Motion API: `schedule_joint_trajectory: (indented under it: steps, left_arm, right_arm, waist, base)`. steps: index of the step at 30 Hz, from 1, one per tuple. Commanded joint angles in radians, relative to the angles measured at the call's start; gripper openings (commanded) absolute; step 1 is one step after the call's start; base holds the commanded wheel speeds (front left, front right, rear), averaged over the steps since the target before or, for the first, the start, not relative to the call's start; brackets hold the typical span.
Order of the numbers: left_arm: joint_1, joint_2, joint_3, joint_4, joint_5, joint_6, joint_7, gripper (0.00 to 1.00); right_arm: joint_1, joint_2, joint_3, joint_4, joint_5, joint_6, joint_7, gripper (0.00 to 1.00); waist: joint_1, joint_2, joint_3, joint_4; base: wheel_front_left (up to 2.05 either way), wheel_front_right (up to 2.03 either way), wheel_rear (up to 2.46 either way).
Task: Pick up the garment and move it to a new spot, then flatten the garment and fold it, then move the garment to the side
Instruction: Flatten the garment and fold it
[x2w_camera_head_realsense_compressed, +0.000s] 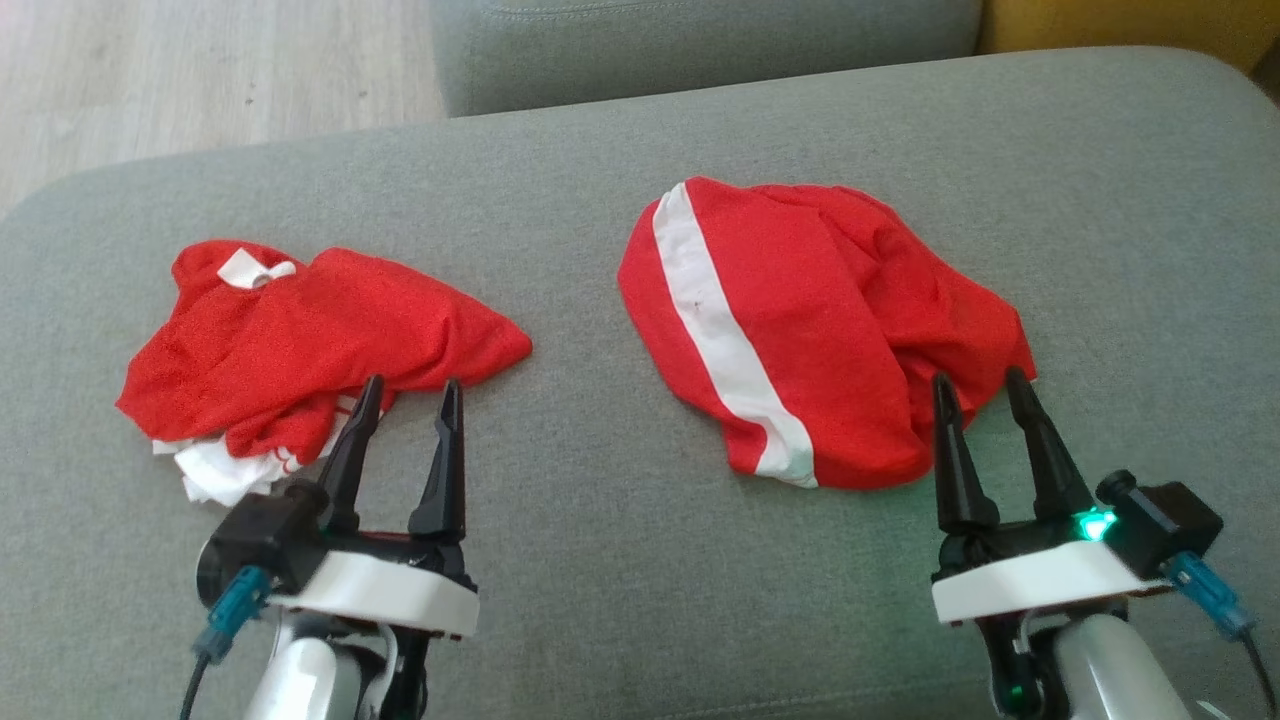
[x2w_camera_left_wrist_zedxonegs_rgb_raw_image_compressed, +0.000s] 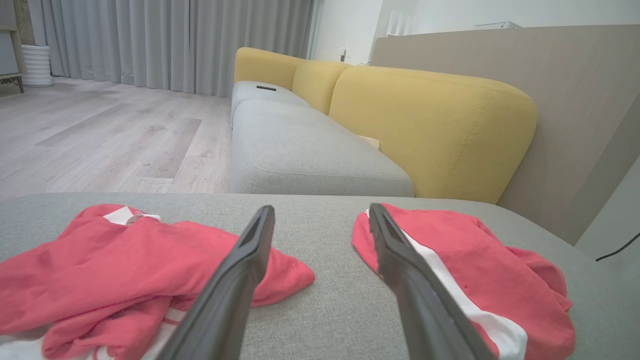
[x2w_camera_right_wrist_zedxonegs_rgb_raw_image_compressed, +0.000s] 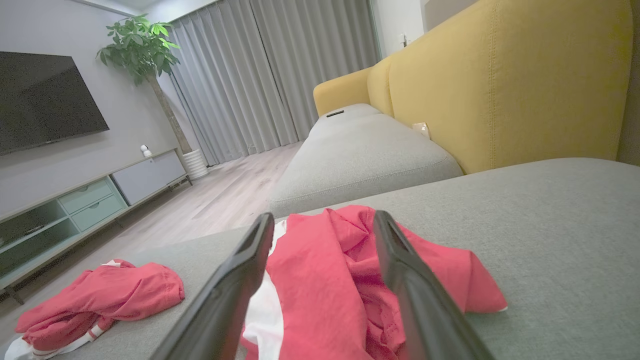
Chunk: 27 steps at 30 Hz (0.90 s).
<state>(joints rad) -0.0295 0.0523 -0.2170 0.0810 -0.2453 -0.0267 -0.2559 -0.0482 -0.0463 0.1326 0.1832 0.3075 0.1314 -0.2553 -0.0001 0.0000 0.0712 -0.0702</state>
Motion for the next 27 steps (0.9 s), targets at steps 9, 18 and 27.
schedule_joint_trajectory:
  steps: [9,18,27]
  left_arm:
    - [-0.063,-0.002,0.009,-0.025,-0.005,0.005,-0.006,1.00]
    - [-0.087,-0.002,-0.022,-0.006,-0.008,0.006,-0.006,1.00]
    - [-0.106,-0.002,-0.031,-0.005,-0.009,0.009,-0.006,1.00]
  right_arm:
    - [-0.023,-0.004,0.120,0.067,0.010,-0.001,-0.006,1.00]
    - [-0.135,-0.004,0.188,0.307,0.070,-0.001,0.012,1.00]
    - [-0.231,-0.004,0.224,0.454,0.077,-0.001,0.003,1.00]
  waist:
    - [0.0001,0.0000,0.027,0.027]
    - [0.0001,0.0000,0.066,0.077]
    - [0.0001,0.0000,0.096,0.106]
  base:
    - [0.00,0.00,0.00]
    - [0.00,0.00,0.00]
    - [0.00,0.00,0.00]
